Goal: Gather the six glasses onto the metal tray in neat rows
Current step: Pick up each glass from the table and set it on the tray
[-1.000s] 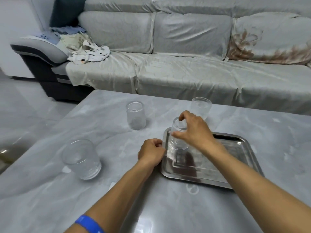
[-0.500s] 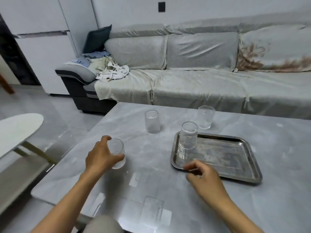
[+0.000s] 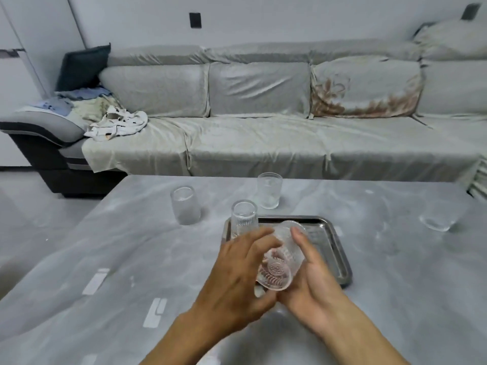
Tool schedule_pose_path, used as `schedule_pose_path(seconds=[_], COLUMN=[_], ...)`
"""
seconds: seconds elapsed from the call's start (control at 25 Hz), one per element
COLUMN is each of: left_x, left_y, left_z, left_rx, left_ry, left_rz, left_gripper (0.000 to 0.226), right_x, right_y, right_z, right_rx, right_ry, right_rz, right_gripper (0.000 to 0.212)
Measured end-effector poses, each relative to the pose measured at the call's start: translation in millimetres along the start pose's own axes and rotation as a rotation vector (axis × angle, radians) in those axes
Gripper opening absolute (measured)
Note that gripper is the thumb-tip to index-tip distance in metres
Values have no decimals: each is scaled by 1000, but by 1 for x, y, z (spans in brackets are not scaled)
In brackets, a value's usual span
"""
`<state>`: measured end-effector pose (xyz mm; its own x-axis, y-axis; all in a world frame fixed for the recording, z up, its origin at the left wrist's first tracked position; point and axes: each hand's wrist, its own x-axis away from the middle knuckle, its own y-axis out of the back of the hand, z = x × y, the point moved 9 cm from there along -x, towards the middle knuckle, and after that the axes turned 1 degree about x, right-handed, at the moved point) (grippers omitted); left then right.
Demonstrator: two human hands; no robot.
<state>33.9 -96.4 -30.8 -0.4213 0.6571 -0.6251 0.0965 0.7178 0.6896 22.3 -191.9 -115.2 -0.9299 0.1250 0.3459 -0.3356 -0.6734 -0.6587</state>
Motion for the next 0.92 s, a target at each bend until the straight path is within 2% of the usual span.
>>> schedule_pose_path(seconds=[0.08, 0.16, 0.2, 0.28, 0.36, 0.44, 0.52, 0.64, 0.8, 0.88, 0.92], left_x=[1, 15, 25, 41, 45, 43, 41, 43, 45, 46, 47], left_y=[-13, -14, -20, -46, -63, -66, -69, -75, -81, -81, -74], left_z=[55, 126, 157, 195, 209, 215, 220, 226, 228, 224, 226], left_rx=[227, 199, 107, 23, 58, 103, 155, 185, 224, 243, 249], left_ry=[273, 642, 822, 1012, 1034, 1031, 1025, 1027, 1009, 1006, 1030], left_rz=[43, -80, -52, 169, 258, 254, 236, 231, 230, 232, 183], left_gripper=[63, 41, 38, 29, 10, 17, 28, 34, 33, 31, 32], right_x=[-18, -33, -43, -68, -92, -113, -126, -139, -144, -140, -135], right_y=[38, 64, 70, 77, 76, 77, 75, 73, 69, 74, 78], right_z=[36, 73, 86, 98, 98, 91, 88, 86, 81, 79, 76], right_rx=[235, 409, 495, 784, 1049, 1157, 1203, 1261, 1275, 1279, 1255], right_ry=[144, 298, 361, 417, 446, 455, 465, 468, 470, 441, 414], right_rz=[-244, -443, -482, -547, -542, -505, -478, -457, -420, -420, -422], right_gripper=[41, 35, 42, 64, 70, 73, 78, 86, 87, 95, 99])
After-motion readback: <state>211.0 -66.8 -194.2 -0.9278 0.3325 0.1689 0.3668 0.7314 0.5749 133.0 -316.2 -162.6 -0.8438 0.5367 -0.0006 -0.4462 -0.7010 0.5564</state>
